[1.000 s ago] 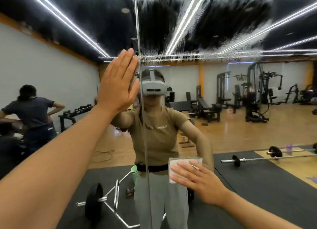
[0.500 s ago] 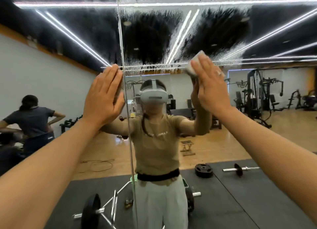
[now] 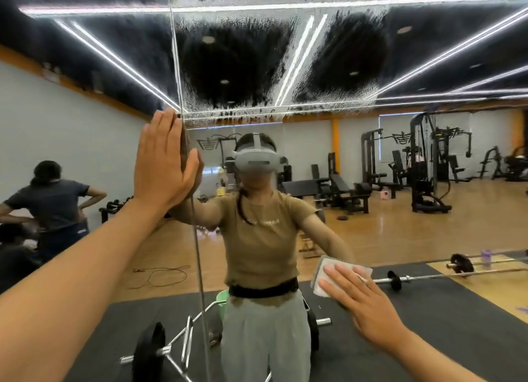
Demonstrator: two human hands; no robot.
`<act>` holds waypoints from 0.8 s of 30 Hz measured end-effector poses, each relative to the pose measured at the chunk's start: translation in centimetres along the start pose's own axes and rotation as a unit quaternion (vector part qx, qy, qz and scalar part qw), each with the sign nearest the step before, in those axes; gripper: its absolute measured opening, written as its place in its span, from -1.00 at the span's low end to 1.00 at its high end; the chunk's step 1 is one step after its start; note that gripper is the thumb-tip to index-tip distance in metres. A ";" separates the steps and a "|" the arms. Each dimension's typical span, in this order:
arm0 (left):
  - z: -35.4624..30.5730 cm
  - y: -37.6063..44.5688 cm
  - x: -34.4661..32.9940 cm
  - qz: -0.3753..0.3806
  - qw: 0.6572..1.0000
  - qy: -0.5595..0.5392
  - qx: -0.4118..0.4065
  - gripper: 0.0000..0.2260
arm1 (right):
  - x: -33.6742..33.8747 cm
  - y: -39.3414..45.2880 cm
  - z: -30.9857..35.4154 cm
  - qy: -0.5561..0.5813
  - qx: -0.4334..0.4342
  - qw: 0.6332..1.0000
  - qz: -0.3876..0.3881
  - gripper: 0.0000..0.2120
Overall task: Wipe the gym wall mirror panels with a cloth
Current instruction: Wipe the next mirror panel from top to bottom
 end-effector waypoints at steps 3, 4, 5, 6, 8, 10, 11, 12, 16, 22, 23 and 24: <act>-0.1 -0.1 0.0 -0.001 1.000 -0.003 0.008 -0.39 | 2.7 3.9 -2.2 0.024 -0.022 0.999 -0.033 -0.31; -0.2 -0.1 0.0 -0.002 1.000 -0.002 0.010 -0.39 | 4.2 6.1 -3.6 0.040 -0.055 0.996 -0.062 -0.33; -0.2 -0.1 -0.1 -0.002 1.000 0.000 0.012 -0.39 | 5.9 8.6 -5.3 0.052 -0.093 0.990 -0.091 -0.37; -0.3 -0.2 -0.1 -0.002 1.000 0.002 0.013 -0.39 | 7.8 11.4 -7.0 0.059 -0.132 0.982 -0.119 -0.43; -0.4 -0.1 -0.2 -0.001 1.000 0.005 0.015 -0.39 | 11.9 16.9 -10.4 0.056 -0.203 0.963 -0.167 -0.49; -0.3 -0.1 -0.2 0.002 1.000 0.008 0.014 -0.39 | 15.1 20.6 -13.1 0.049 -0.244 0.947 -0.205 -0.48; -0.3 -0.1 -0.2 0.004 1.000 0.010 0.014 -0.39 | 15.9 21.7 -13.9 0.048 -0.253 0.941 -0.220 -0.47; -0.3 -0.2 -0.2 0.005 1.000 0.012 0.013 -0.39 | 16.1 22.0 -14.4 0.048 -0.259 0.937 -0.230 -0.46; -0.3 -0.2 -0.2 0.002 1.000 0.012 0.017 -0.40 | 13.2 18.4 -12.3 0.052 -0.266 0.934 -0.233 -0.45; -0.7 -0.2 -0.3 -0.003 0.999 0.012 0.034 -0.40 | 2.8 3.3 -5.4 0.082 -0.219 0.963 -0.135 -0.40; -0.7 -0.2 -0.2 -0.003 0.999 0.013 0.032 -0.41 | 0.6 0.0 -4.4 0.082 -0.218 0.968 -0.096 -0.35; -0.8 -0.2 -0.1 -0.001 0.999 0.012 0.030 -0.41 | -1.2 -3.4 -3.1 0.075 -0.205 0.974 -0.058 -0.32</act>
Point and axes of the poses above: each hand's wrist, its own y-axis towards the middle knuckle, its own x-axis out of the back of the hand, z = x × y, the point moved 8 cm from there along y, towards the middle knuckle, and after that the axes turned 1 degree about y, right-handed, at the moved point
